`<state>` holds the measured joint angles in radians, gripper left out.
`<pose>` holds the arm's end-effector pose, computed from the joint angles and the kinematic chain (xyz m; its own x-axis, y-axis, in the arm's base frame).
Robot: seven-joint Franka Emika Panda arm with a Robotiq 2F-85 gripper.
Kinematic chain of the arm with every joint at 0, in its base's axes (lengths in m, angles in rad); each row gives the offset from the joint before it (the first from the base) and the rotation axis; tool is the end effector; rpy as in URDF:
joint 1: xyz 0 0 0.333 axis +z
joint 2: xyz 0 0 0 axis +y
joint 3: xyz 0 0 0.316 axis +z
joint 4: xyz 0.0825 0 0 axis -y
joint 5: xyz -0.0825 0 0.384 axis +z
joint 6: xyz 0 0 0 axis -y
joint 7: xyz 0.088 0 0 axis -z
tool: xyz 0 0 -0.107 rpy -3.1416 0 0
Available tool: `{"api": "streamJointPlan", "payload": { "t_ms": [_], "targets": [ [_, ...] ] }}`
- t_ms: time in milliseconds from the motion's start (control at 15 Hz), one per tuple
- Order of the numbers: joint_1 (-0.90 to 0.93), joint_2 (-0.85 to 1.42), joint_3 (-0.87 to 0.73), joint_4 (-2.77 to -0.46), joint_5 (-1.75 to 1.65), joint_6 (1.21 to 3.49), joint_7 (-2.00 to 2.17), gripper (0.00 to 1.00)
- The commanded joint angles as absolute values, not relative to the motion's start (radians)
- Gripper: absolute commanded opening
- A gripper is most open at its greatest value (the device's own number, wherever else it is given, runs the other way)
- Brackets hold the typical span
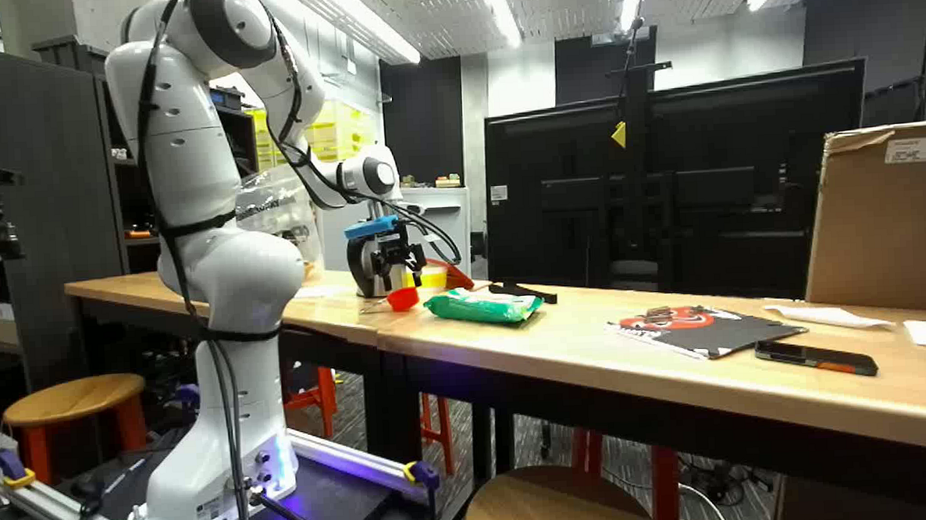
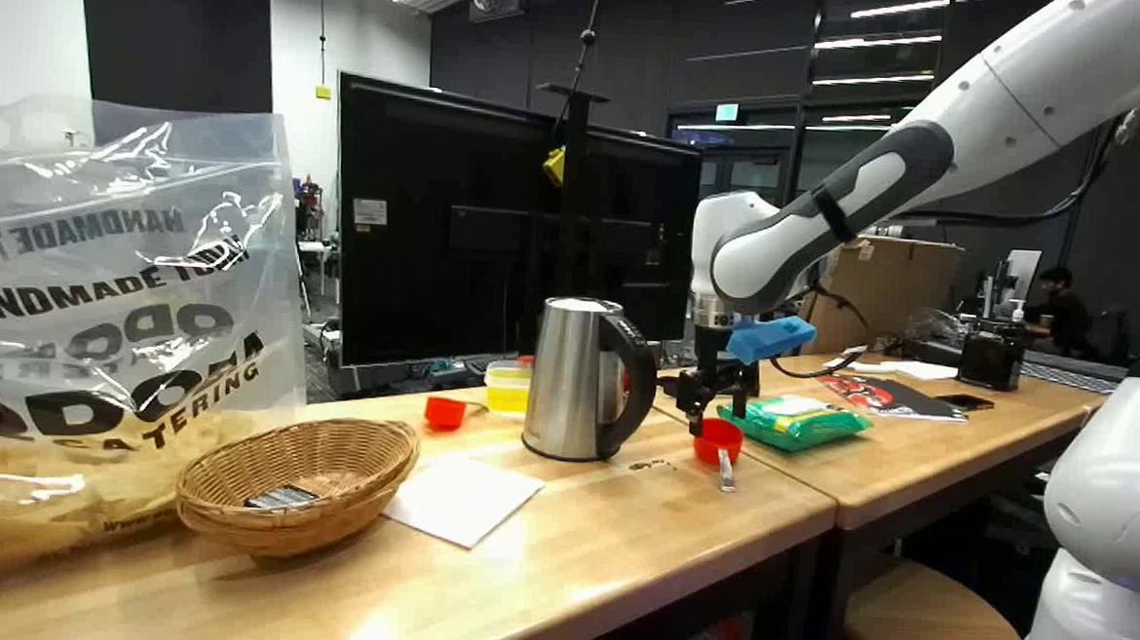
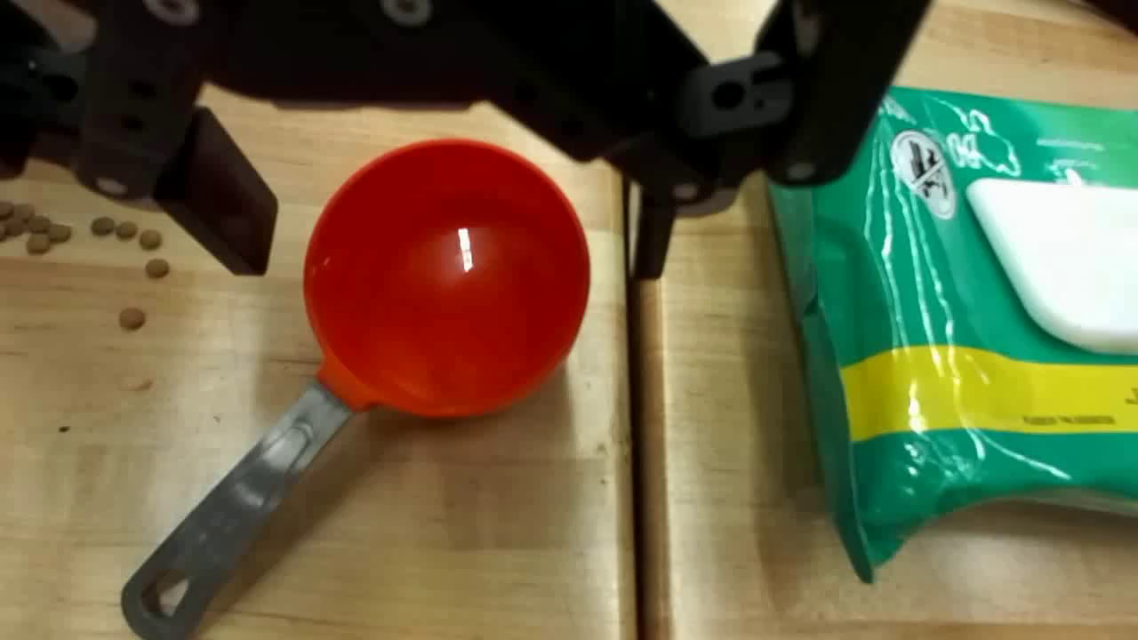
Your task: Press the button the handle of the kettle
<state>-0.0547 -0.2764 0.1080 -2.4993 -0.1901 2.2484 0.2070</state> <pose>0.4391 0.0179 0.3872 0.9982 -0.0354 0.0480 -0.0432 -0.9840 0.1727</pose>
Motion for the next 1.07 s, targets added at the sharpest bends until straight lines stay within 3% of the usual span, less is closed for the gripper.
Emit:
{"api": "streamJointPlan", "payload": {
  "t_ms": [0,1000],
  "targets": [
    [-0.04,-0.276,0.094,-2.498,-0.194,2.246,0.21,1.0],
    [-0.018,-0.336,0.116,-2.489,-0.231,2.204,0.229,1.0]
  ]
}}
